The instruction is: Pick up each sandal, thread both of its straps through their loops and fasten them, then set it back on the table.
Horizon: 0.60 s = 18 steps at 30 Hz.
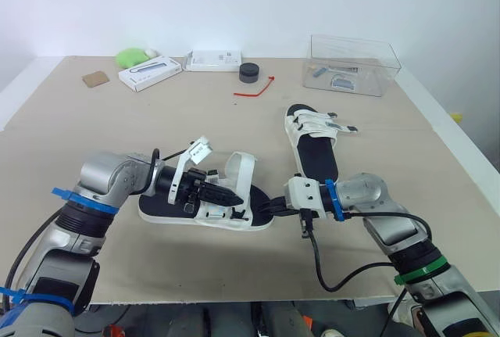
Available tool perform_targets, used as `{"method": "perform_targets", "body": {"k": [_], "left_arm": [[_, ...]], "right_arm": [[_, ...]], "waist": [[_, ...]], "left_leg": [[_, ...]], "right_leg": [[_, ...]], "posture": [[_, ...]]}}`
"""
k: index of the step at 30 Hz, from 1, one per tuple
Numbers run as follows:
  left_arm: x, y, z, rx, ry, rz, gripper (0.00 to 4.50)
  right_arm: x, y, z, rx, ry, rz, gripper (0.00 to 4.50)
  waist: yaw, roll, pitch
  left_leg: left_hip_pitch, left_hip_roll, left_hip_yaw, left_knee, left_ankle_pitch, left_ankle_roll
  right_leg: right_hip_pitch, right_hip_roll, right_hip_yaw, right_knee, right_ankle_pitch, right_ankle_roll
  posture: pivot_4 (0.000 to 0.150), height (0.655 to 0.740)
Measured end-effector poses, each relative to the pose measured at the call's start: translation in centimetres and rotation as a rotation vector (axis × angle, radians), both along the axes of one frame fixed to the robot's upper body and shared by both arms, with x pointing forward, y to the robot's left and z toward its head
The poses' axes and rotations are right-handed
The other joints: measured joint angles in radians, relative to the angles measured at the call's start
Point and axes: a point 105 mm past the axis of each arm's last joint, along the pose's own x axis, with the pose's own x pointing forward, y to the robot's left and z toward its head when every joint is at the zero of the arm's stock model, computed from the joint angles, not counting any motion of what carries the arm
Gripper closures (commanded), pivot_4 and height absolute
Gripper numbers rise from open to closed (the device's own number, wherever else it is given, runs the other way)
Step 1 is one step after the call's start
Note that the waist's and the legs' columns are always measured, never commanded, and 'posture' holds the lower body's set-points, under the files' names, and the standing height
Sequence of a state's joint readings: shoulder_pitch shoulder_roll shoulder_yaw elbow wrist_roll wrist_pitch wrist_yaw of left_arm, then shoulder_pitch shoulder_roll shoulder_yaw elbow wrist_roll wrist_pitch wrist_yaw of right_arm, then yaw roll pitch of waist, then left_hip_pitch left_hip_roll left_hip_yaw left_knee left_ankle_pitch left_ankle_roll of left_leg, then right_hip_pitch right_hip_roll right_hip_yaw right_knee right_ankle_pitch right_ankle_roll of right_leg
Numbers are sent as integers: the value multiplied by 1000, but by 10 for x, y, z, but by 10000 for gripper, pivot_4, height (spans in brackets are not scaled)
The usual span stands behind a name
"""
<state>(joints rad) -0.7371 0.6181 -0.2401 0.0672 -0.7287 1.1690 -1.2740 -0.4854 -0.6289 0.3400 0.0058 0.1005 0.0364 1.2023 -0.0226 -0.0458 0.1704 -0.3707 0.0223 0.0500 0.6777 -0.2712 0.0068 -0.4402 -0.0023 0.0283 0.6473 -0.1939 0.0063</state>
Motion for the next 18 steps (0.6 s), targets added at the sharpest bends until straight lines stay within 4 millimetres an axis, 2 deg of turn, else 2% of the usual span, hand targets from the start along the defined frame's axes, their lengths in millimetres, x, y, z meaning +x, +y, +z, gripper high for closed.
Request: {"method": "perform_targets", "body": {"k": [18], "left_arm": [[1,-4,-8,39,-65,-27,44603]], "right_arm": [[0,0,0,-1,3,-6,45000]], "waist": [[0,0,0]], "left_leg": [[1,-1,0,0,0,0]], "right_leg": [[1,0,0,0,0,0]], "posture": [[1500,7400]]}}
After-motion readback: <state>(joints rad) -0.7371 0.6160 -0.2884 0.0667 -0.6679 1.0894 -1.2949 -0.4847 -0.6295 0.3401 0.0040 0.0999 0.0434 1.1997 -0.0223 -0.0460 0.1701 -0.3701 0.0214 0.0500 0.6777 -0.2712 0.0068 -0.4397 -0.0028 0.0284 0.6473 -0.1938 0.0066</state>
